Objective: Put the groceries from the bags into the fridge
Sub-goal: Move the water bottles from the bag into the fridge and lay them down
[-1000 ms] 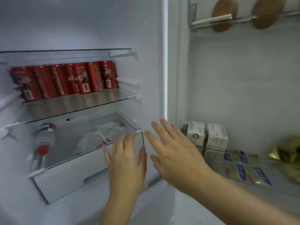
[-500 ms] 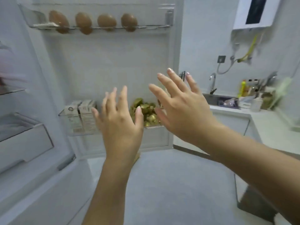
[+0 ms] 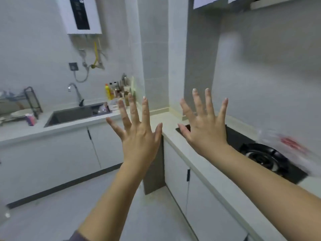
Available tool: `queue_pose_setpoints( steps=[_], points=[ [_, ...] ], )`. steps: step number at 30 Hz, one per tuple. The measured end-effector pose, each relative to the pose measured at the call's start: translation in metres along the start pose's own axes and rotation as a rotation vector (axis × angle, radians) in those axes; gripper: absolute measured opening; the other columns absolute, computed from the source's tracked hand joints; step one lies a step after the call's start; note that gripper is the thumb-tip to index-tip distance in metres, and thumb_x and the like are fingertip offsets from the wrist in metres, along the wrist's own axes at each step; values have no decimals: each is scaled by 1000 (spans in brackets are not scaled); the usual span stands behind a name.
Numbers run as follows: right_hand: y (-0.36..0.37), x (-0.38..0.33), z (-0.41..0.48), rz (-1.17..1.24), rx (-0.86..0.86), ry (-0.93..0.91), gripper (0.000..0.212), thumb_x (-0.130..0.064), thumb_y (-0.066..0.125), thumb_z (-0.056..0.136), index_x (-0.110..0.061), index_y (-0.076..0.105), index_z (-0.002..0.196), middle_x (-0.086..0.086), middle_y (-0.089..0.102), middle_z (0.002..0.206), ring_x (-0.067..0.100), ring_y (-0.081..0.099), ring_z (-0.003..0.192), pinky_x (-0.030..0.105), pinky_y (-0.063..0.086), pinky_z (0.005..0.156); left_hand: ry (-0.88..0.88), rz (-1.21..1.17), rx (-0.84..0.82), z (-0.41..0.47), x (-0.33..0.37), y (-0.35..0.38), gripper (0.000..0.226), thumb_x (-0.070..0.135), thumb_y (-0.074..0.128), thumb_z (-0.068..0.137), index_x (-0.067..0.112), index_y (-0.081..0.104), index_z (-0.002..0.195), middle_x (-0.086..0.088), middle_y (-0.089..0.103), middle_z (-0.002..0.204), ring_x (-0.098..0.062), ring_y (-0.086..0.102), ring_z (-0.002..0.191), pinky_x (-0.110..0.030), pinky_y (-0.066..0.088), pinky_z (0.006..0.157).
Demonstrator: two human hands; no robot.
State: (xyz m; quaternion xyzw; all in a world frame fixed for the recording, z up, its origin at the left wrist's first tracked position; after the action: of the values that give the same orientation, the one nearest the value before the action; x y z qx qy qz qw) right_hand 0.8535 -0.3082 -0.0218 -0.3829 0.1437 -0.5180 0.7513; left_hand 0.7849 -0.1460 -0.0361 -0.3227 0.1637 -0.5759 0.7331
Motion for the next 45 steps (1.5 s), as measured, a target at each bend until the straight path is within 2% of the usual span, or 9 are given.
queue_pose_setpoints(
  steps=[6,15,21,26,29,32,36,40,45],
  points=[
    [51,153,-48,-221,-195,323,72,-61,25,96,-32,-3,155,11,-9,163,38,-14,148,69,-5,112,239,-256,-171,9,161,107,76,53,42,95,22,8,155,-11,-8,163,-34,-15,148,-71,-4,110],
    [96,328,-123,-396,-417,726,68,-56,29,97,-31,5,156,9,-3,164,36,-9,150,66,-4,113,536,-449,-425,-5,351,216,76,52,51,89,18,26,152,-17,19,160,-41,7,147,-73,5,108],
    [87,403,-201,-527,-552,949,68,-55,28,99,-30,3,156,10,-5,164,36,-7,150,64,-2,114,785,-516,-541,-46,451,242,80,52,53,88,17,25,154,-17,16,160,-40,7,148,-72,-2,107],
    [72,459,-251,-531,-618,1083,68,-53,36,98,-30,9,156,9,1,164,37,0,150,62,8,116,1027,-587,-556,-76,542,230,80,53,61,84,16,35,149,-18,28,156,-40,19,146,-70,-3,108],
    [65,499,-276,-522,-664,1159,65,-48,38,99,-28,13,156,10,5,164,36,5,149,57,16,117,1194,-569,-551,-93,598,217,75,52,42,96,17,12,155,-14,13,161,-35,6,149,-66,-12,109],
    [58,540,-302,-478,-708,1262,60,-43,36,101,-24,16,155,12,10,162,34,16,147,47,25,114,1258,-569,-567,-108,653,207,64,46,37,99,15,18,151,-10,38,147,-30,32,136,-59,8,114],
    [60,585,-322,-409,-769,1302,47,-33,40,100,-16,35,144,13,35,147,31,41,128,38,40,100,1299,-608,-623,-132,717,202,55,43,36,99,14,28,145,-8,52,132,-28,47,120,-44,31,101],
    [73,613,-329,-326,-802,1376,34,-28,41,100,-14,49,131,10,52,132,28,54,116,33,43,81,1325,-551,-692,-154,758,203,48,46,36,99,14,37,135,-7,58,125,-30,55,112,-46,32,100],
    [83,622,-339,-441,-942,1319,34,-28,42,101,-19,44,134,5,60,122,22,61,107,30,38,70,1353,-526,-757,-177,775,205,42,46,37,99,13,43,124,-8,66,110,-30,62,99,-40,39,88]
  ],
)
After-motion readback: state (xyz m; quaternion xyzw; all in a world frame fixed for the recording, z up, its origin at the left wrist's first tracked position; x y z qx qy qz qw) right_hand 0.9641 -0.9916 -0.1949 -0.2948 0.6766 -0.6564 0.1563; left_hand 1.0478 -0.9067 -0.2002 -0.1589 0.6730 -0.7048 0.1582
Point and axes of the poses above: each hand's wrist, its own z-axis towards the middle knuckle, its own y-axis out of the palm, x = y × z, the point moved 3 cm from there along z, towards the middle knuckle
